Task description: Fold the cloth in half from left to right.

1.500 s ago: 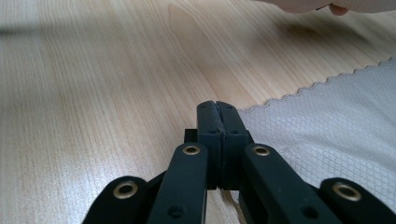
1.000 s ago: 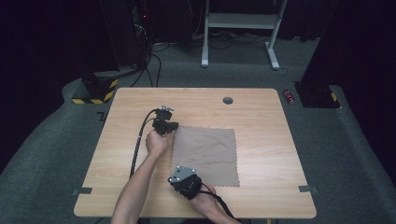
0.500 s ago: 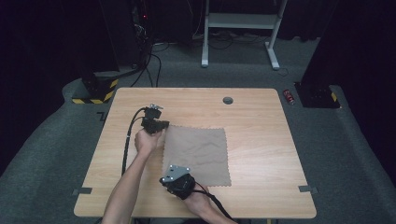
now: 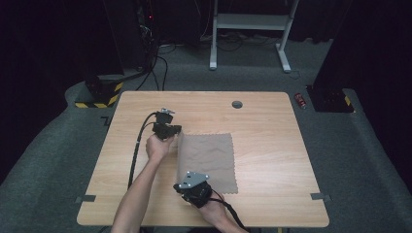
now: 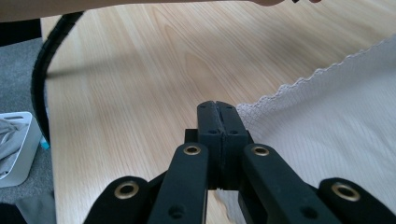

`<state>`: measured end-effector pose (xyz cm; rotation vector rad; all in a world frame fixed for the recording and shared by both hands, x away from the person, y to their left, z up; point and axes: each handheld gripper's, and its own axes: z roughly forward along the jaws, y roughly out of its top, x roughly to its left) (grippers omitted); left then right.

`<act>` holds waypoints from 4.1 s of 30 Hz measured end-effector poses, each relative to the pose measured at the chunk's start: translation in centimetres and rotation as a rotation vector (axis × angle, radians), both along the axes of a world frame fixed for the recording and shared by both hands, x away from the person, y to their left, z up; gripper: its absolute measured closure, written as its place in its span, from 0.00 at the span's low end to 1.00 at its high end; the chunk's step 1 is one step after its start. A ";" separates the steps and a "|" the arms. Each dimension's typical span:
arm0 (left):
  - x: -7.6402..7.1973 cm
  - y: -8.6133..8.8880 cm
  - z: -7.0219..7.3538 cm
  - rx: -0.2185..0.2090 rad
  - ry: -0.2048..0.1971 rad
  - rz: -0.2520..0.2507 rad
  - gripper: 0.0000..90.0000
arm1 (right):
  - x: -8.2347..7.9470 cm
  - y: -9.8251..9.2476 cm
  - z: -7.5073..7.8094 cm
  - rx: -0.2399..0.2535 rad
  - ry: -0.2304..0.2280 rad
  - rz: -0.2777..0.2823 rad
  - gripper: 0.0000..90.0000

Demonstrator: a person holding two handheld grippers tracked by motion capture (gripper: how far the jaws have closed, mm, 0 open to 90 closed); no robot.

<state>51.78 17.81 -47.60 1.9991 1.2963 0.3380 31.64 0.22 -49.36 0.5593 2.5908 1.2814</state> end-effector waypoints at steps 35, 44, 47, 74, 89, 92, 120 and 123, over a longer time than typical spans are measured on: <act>1.1 -5.6 -0.4 -0.024 -0.001 -0.052 1.00 | -0.1 -8.0 -1.1 0.013 0.000 -0.157 1.00; 1.3 -6.9 0.8 -0.015 -0.018 -0.076 1.00 | -0.3 -9.1 -0.9 0.021 -0.006 -0.177 1.00; 1.4 -7.5 0.9 -0.017 -0.019 -0.087 1.00 | -0.4 -9.7 -0.8 0.022 -0.013 -0.183 1.00; 2.1 -12.1 0.2 -0.021 -0.008 -0.160 1.00 | -1.3 -14.2 -0.9 0.031 -0.014 -0.264 1.00; 2.3 -13.4 0.4 -0.020 -0.013 -0.179 1.00 | -1.2 -15.9 -0.6 0.036 -0.016 -0.299 1.00; 2.4 -13.8 0.5 -0.017 -0.016 -0.188 1.00 | -1.3 -16.2 -0.6 0.039 -0.015 -0.305 1.00; 2.8 -17.4 -1.0 0.084 -0.015 -0.243 0.99 | -1.2 -16.9 -1.6 -0.022 0.026 -0.324 0.99; 2.8 -17.7 -1.3 0.084 -0.009 -0.243 0.99 | -1.2 -16.9 -1.7 -0.029 0.029 -0.319 0.99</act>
